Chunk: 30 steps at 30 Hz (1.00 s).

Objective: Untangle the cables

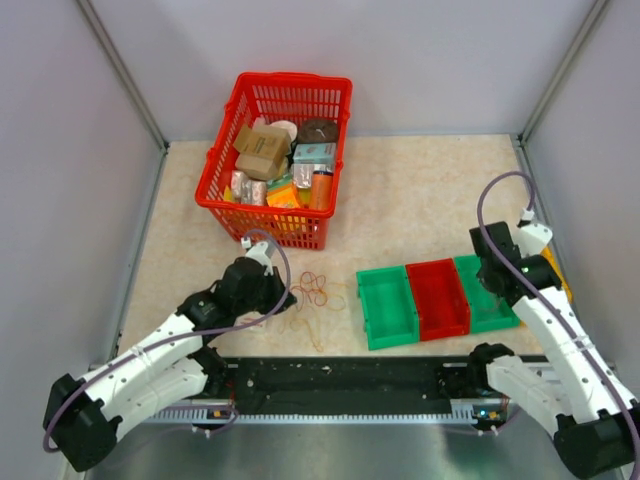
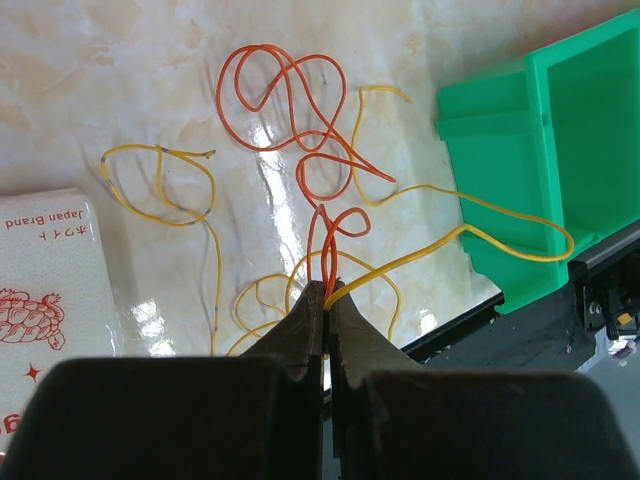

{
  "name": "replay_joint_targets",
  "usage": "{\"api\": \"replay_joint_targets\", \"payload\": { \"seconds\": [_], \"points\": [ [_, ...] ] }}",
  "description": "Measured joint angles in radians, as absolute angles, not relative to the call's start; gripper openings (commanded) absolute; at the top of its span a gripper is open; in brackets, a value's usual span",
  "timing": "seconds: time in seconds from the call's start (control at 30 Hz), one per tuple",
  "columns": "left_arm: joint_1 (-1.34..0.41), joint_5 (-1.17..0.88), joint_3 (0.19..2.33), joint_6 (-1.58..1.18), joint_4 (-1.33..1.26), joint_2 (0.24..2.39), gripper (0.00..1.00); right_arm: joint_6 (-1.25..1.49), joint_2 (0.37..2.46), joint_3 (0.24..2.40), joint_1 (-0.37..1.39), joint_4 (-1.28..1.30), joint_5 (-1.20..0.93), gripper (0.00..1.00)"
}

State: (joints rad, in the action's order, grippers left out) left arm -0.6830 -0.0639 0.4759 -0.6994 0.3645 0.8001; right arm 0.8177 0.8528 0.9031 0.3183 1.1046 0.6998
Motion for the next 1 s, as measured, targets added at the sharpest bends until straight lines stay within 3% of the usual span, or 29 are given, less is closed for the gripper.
{"api": "replay_joint_targets", "payload": {
  "seconds": [0.2, 0.27, 0.33, 0.4, 0.43, 0.67, 0.83, 1.0],
  "points": [
    [-0.682, -0.064, 0.48, -0.694, 0.376, 0.768, 0.0, 0.776, 0.879, 0.752, 0.142, 0.959, 0.5, 0.0],
    [-0.682, -0.065, 0.482, -0.692, 0.377, 0.768, 0.0, 0.757, 0.921, 0.744, 0.098, 0.925, 0.455, 0.12],
    [-0.682, -0.068, 0.484, -0.688, 0.376, 0.768, 0.0, 0.742, 0.961, 0.744, 0.079, 0.89, 0.424, 0.33],
    [-0.682, -0.069, 0.485, -0.685, 0.376, 0.768, 0.0, 0.729, 0.978, 0.744, 0.077, 0.867, 0.4, 0.61],
    [-0.682, -0.071, 0.486, -0.682, 0.376, 0.768, 0.0, 0.713, 0.981, 0.744, 0.076, 0.858, 0.387, 0.95],
    [-0.682, -0.084, 0.487, -0.682, 0.369, 0.781, 0.0, 0.686, 0.932, 0.862, 0.197, 0.943, 0.418, 0.95],
    [-0.681, -0.1, 0.495, -0.682, 0.366, 0.803, 0.0, 0.693, 0.919, 1.02, 0.565, 0.97, 0.501, 0.95],
    [-0.675, -0.139, 0.516, -0.679, 0.364, 0.802, 0.0, 0.558, 0.963, 0.966, 0.903, 0.7, 0.401, 0.92]
  ]
}}
